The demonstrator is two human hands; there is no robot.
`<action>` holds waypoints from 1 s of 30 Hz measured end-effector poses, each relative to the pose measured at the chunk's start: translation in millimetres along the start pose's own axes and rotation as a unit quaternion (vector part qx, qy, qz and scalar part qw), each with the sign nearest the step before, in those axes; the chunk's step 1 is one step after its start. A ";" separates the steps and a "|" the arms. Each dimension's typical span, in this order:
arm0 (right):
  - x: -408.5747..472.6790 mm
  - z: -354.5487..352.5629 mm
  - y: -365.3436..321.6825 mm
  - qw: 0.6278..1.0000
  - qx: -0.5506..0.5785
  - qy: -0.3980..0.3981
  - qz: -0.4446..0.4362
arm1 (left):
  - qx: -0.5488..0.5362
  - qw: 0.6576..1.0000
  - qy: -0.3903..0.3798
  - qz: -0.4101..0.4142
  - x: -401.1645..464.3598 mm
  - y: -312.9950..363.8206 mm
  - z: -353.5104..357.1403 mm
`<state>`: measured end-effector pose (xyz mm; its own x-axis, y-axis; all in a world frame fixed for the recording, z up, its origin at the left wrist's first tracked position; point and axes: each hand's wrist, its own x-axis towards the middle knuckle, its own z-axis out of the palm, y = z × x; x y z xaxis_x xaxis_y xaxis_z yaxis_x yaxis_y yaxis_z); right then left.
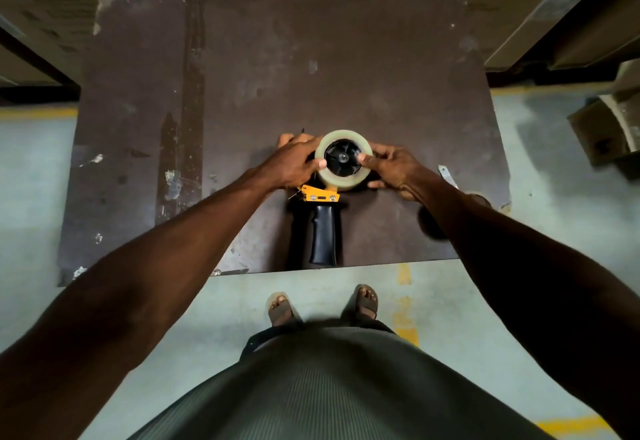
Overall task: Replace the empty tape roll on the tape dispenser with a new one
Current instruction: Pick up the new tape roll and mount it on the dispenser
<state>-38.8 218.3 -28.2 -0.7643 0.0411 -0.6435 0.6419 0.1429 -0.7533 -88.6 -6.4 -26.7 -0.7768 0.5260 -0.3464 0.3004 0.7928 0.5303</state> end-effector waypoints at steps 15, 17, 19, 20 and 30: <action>-6.9 14.9 -11.2 0.999 -0.030 0.031 0.010 | 0.079 0.994 -0.027 -0.073 -10.8 11.9 -7.8; -11.1 20.6 -9.9 0.996 -0.057 0.069 -0.005 | 0.059 0.996 -0.012 -0.071 -15.9 14.5 -4.8; -10.0 23.0 -5.6 0.985 -0.115 0.118 -0.046 | 0.030 0.997 0.017 -0.065 -21.6 12.5 0.2; -9.2 22.2 -4.1 0.974 -0.165 0.144 -0.067 | 0.012 0.997 0.044 -0.060 -24.7 10.1 1.0; -37.3 34.0 4.2 0.877 -0.373 0.220 -0.210 | -0.097 0.956 0.254 -0.107 -65.8 0.6 3.2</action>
<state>-5.5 183.7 -12.0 -0.9783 0.1850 -0.0928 0.2063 0.8365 -0.5076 -35.6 -39.6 -6.1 -0.9924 0.1023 -0.0689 0.0347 0.7672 0.6405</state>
